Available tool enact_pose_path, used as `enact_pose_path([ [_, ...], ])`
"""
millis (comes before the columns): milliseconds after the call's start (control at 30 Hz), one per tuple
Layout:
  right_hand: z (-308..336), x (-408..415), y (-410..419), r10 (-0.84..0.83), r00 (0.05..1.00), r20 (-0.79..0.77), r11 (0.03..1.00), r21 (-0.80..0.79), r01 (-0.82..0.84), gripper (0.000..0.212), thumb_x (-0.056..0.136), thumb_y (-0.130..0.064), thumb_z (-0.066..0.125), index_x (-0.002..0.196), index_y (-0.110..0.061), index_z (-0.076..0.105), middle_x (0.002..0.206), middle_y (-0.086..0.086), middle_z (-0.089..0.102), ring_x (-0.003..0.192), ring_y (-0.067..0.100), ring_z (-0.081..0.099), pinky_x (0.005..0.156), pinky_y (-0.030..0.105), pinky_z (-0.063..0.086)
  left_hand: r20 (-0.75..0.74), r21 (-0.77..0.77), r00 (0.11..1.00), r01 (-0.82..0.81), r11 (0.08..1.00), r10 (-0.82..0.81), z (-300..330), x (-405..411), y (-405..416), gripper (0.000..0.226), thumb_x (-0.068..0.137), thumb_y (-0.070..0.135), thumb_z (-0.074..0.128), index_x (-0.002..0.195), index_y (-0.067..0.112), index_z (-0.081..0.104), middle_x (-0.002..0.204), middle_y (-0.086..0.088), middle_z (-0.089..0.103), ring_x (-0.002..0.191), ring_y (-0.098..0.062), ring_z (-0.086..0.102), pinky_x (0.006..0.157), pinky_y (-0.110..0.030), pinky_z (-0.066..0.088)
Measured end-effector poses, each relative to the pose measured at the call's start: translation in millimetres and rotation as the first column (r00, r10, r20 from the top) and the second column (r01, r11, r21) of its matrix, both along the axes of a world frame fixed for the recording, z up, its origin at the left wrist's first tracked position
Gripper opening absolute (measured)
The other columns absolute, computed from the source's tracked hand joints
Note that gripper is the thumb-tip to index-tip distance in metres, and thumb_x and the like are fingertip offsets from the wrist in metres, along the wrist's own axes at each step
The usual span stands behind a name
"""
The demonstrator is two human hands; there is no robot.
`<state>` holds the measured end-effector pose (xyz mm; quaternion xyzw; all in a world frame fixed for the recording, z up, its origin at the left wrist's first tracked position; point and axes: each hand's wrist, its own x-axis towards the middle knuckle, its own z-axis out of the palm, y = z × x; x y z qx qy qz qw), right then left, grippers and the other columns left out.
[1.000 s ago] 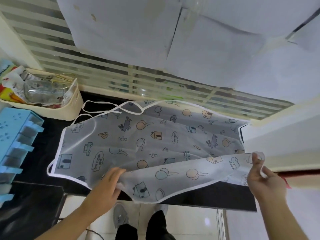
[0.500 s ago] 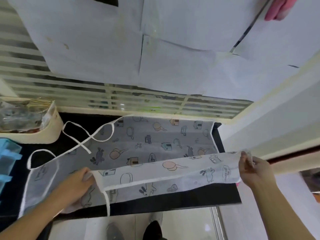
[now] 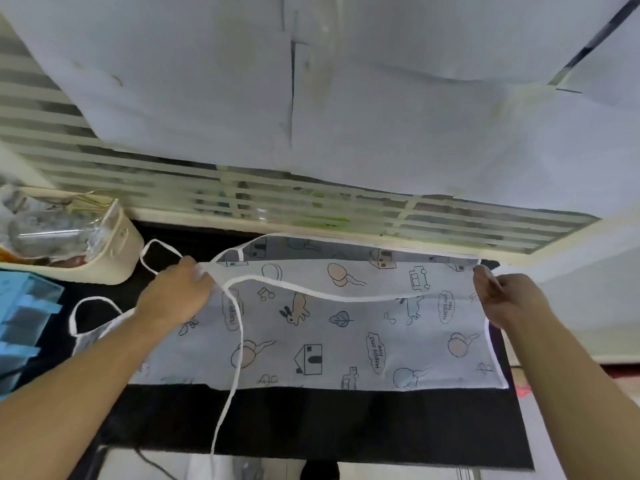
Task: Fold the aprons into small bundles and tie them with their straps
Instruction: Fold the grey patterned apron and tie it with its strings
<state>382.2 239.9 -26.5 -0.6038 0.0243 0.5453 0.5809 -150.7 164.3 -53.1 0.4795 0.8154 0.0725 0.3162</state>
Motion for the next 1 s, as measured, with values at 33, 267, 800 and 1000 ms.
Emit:
enact_pose_path([
  [33,-4.2,1.3,5.0,0.022,1.000,-0.002,1.000,-0.003,-0.022,0.046,0.101,0.003,0.051,0.146,0.001,0.046,0.116,0.012,0.064,0.092,0.019,0.070,0.070,0.023,0.060,0.061,-0.025,0.997,-0.053,0.998,0.055,-1.3,2.7,3.9,0.040,0.094,0.058,0.048,0.103,0.019,0.055,0.098,-0.009,0.065,0.090,-0.031,0.064,0.082,-0.044,0.054],
  [267,-17.8,-7.7,-6.9,0.209,0.978,0.003,0.978,-0.011,-0.209,0.035,0.106,-0.007,0.046,0.141,-0.004,0.046,0.132,0.022,0.065,0.106,0.041,0.074,0.093,0.050,0.060,-0.065,-0.215,0.994,0.074,0.974,-0.089,-28.9,16.6,14.1,0.059,0.095,0.075,0.043,0.114,0.020,0.041,0.091,-0.005,0.065,0.079,-0.024,0.066,0.069,-0.039,0.054],
  [800,-123.6,19.4,-210.3,0.827,-0.333,0.453,0.283,-0.847,-0.450,0.061,0.107,-0.042,0.043,0.160,-0.049,0.013,0.171,-0.021,-0.006,0.159,0.009,-0.008,0.128,0.053,0.018,0.183,-0.192,0.975,0.157,0.969,-0.122,-46.9,54.2,19.0,0.032,0.109,0.040,0.044,0.128,0.030,0.067,0.117,-0.008,0.072,0.094,-0.024,0.065,0.081,-0.034,0.046],
  [1000,-123.3,40.7,-198.9,0.883,-0.169,0.438,0.340,-0.845,-0.413,0.060,0.104,-0.027,0.054,0.160,-0.027,0.033,0.169,-0.009,0.024,0.156,0.015,0.022,0.127,0.045,0.024,0.420,-0.302,0.907,0.146,0.942,-0.006,-39.4,55.5,19.9,0.022,0.099,0.046,0.062,0.104,0.033,0.079,0.094,0.003,0.081,0.085,-0.018,0.079,0.090,-0.044,0.061],
])
